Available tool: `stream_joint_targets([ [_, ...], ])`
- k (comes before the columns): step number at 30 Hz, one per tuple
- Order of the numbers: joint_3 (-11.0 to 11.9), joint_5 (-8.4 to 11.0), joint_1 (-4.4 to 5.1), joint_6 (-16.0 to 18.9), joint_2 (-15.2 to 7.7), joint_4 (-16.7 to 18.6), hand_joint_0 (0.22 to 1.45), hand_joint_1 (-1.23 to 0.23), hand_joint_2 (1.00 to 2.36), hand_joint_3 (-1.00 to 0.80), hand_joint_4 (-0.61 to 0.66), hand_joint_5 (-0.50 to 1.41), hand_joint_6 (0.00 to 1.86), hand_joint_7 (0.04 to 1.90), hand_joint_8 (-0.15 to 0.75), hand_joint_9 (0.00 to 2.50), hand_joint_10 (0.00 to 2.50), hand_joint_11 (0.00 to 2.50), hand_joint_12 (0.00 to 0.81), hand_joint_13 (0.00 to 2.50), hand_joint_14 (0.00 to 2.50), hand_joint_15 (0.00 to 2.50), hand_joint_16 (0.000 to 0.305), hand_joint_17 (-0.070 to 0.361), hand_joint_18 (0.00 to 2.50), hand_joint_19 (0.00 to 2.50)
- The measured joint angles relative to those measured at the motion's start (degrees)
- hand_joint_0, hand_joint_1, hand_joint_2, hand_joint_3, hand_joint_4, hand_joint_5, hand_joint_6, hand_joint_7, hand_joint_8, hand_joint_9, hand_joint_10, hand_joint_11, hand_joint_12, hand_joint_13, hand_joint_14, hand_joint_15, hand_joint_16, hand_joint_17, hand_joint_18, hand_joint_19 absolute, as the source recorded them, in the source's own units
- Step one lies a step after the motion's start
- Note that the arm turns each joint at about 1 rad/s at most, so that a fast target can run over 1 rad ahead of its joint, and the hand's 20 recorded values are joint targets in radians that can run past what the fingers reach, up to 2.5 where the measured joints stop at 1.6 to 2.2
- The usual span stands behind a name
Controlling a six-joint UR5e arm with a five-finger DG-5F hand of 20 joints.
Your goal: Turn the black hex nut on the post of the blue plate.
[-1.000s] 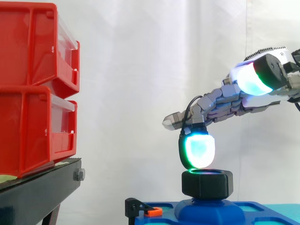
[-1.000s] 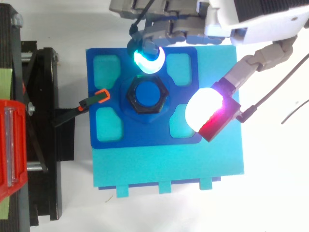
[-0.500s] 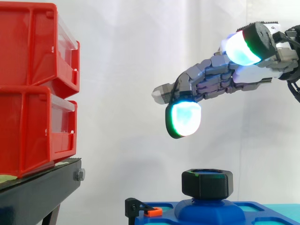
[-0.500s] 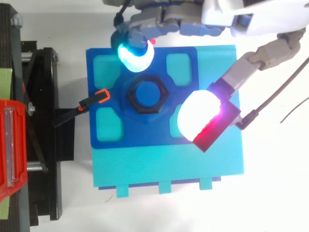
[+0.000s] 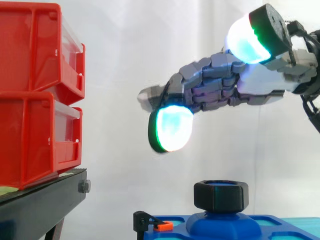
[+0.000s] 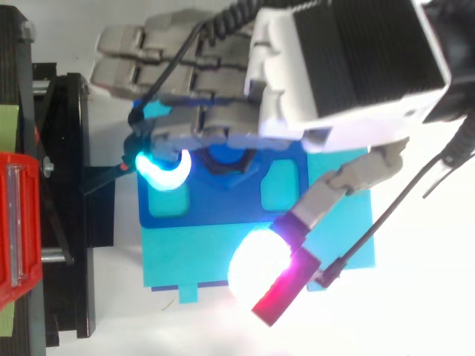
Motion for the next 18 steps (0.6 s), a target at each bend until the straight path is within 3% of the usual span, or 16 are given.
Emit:
stream_joint_targets([
  [10, -0.4, 0.64, 1.53, 0.4, -1.9, 0.8, 0.42, -0.13, 1.00, -0.50, 0.32, -0.22, 0.50, 0.94, 0.292, 0.00, 0.00, 0.00, 0.407, 0.00, 0.00, 0.00, 0.059, 0.133, 0.00, 0.25],
  [18, -2.6, 0.56, 1.72, 0.8, -1.9, 1.3, 0.43, -0.12, 1.00, -0.50, 0.33, -0.21, 0.50, 0.96, 0.292, 0.01, 0.00, 0.00, 0.403, 0.00, 0.00, 0.00, 0.058, 0.130, 0.00, 0.26],
])
